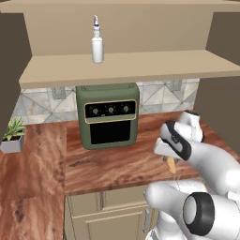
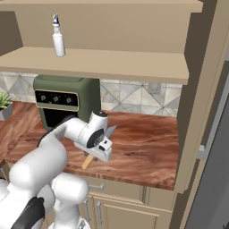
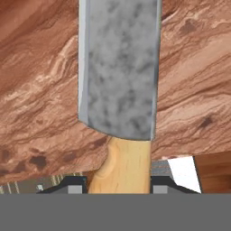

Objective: Move the cutting board and knife to the sink. Then move spray from the cabinet to the counter.

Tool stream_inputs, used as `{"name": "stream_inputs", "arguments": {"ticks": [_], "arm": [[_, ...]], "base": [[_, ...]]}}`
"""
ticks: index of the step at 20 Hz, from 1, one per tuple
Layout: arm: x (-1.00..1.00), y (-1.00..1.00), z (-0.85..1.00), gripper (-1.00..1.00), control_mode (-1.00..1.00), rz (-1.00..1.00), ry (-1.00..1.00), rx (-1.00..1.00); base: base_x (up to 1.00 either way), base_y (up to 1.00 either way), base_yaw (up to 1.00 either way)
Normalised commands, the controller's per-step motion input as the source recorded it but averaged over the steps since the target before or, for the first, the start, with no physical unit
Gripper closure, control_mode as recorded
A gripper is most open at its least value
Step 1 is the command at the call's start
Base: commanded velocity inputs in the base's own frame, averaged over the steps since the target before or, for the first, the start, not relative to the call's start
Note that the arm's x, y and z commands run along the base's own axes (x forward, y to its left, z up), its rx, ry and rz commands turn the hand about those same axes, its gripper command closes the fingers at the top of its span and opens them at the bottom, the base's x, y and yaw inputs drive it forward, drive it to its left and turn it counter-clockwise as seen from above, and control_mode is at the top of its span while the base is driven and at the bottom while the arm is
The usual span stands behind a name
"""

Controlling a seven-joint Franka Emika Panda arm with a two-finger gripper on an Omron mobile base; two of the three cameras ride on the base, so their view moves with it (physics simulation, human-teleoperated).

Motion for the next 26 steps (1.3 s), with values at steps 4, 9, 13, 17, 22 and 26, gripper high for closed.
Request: {"name": "stream_inputs", "arguments": {"ticks": [4, 9, 13, 17, 22, 26], "arm": [[-0.30, -0.09, 0.60, 1.00, -1.00, -0.02, -0.01, 0.05], [-0.61, 0.00, 0.44, 1.00, -1.00, -0.01, -0.05, 0.00], [-0.59, 0.05, 0.08, 1.00, -1.00, -0.01, -0.07, 0.00], [-0.53, 0.00, 0.16, 1.00, -1.00, -0.01, -0.07, 0.00], [-0.41, 0.08, 0.32, 1.00, -1.00, 0.00, -0.03, 0.00], [-0.40, 0.01, 0.50, 1.00, -1.00, -0.01, -0.01, 0.01]], "base": [[0.00, 0.00, 0.00], [0.00, 0.00, 0.00], [0.00, 0.00, 0.00], [0.00, 0.00, 0.00], [0.00, 0.00, 0.00], [0.00, 0.00, 0.00]]}}
